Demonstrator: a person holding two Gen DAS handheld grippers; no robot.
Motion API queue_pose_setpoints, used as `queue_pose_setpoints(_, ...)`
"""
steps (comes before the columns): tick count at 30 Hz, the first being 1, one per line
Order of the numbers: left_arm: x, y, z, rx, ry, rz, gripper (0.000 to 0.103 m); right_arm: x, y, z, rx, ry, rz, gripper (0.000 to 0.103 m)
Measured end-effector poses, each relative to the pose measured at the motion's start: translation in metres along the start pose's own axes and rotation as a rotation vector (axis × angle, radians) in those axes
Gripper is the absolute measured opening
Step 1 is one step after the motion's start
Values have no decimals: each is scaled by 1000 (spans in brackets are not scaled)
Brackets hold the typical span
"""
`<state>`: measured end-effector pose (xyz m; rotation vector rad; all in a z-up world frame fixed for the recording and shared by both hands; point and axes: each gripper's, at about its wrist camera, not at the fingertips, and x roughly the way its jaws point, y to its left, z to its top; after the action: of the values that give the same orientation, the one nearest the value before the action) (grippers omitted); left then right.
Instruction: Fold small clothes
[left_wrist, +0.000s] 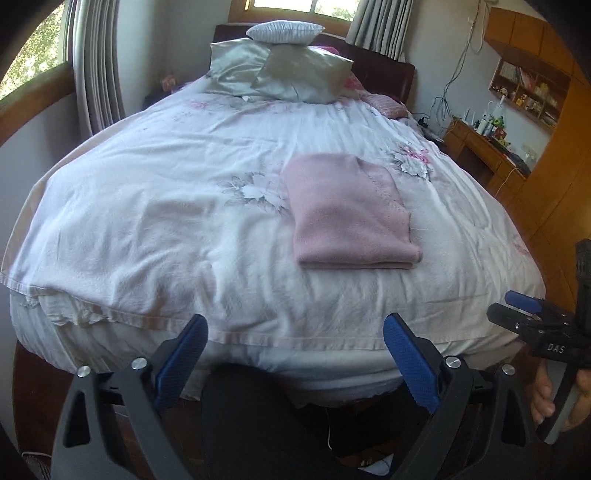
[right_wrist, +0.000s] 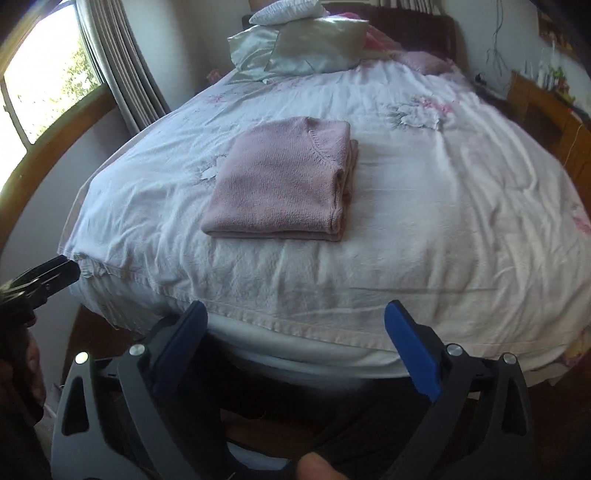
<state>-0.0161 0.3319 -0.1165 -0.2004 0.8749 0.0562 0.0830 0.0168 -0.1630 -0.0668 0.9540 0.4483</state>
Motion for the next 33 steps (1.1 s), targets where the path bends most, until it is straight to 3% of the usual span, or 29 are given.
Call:
queue_pose_setpoints(9,-90,-39,-22,68,-63,6,96,-87,17,-19,-2,-166,-120,100)
queue_pose_setpoints(17,-136,-62,-35,97,-109,-24,96,-147,37,-34,-26,-264,-107,100)
queue_pose_setpoints(22,-150,-66,-41,82,-128,-33,96,-168,50,-42,-58,-312,-143,100)
queue_pose_setpoints(33,-150,-62,-47,53,-125,-42,96,-177,63,-50,-72,-330,-168,100)
